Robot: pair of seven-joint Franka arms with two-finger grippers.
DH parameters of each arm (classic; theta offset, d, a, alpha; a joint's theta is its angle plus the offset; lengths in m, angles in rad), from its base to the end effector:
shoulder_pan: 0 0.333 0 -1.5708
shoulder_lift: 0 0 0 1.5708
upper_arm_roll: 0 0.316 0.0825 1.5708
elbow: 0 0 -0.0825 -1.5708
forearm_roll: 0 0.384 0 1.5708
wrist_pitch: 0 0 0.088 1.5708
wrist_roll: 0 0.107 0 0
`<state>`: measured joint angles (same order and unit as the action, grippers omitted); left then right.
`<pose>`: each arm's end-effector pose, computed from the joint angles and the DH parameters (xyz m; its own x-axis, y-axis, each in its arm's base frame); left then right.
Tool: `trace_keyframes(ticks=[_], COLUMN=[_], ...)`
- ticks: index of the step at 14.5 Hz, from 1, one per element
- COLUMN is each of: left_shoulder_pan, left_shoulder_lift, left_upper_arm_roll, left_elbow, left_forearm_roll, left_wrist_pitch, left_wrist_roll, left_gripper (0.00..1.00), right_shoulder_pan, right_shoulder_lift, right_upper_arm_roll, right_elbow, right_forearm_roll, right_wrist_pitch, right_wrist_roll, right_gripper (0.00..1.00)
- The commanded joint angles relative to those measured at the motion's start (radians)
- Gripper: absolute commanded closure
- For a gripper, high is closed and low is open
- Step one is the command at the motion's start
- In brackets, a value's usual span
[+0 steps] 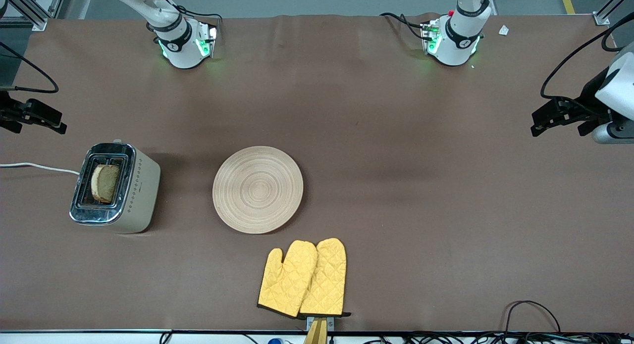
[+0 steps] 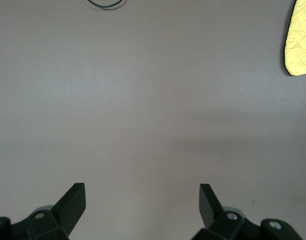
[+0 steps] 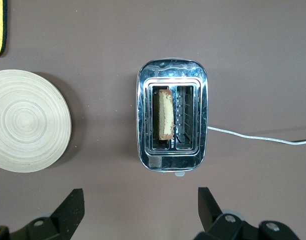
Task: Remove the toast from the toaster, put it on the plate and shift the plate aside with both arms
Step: 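Move the right gripper over the toaster above the toast slice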
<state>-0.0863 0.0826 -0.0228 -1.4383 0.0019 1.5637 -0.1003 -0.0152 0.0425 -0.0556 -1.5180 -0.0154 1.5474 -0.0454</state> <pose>0.5768 -0.0624 0.6395 0.9991 -0.0085 0.0426 -0.0087 -1.0000 0.0043 0.5641 -0.0410 0.6236 0.9996 -0.0257 -0.0138 -0.0255 -0.9995 0.0171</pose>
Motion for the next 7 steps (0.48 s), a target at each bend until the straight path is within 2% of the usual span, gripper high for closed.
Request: trace_keyframes(ticks=[1, 5, 7], left_shoulder_pan=[-0.001, -0.006, -0.006], left_shoulder_lift=[0.002, 0.002, 0.002], left_upper_arm_roll=[0.003, 0.004, 0.004], left_elbow=[0.015, 0.016, 0.016], left_forearm_roll=[0.006, 0.003, 0.004], left_wrist_pitch=[-0.004, -0.004, -0.004], left_wrist_roll=[-0.006, 0.004, 0.004], left_gripper=[0.00, 0.00, 0.00], right_shoulder_pan=[-0.006, -0.006, -0.015], right_shoulder_lift=[-0.041, -0.041, -0.041], right_upper_arm_roll=[0.006, 0.006, 0.005], right_elbow=[-0.044, -0.047, -0.094], right_forearm_roll=[0.008, 0.008, 0.008], right_wrist_pitch=[0.013, 0.019, 0.092], right_wrist_roll=[-0.010, -0.011, -0.017], right_gripper=[0.00, 0.00, 0.00])
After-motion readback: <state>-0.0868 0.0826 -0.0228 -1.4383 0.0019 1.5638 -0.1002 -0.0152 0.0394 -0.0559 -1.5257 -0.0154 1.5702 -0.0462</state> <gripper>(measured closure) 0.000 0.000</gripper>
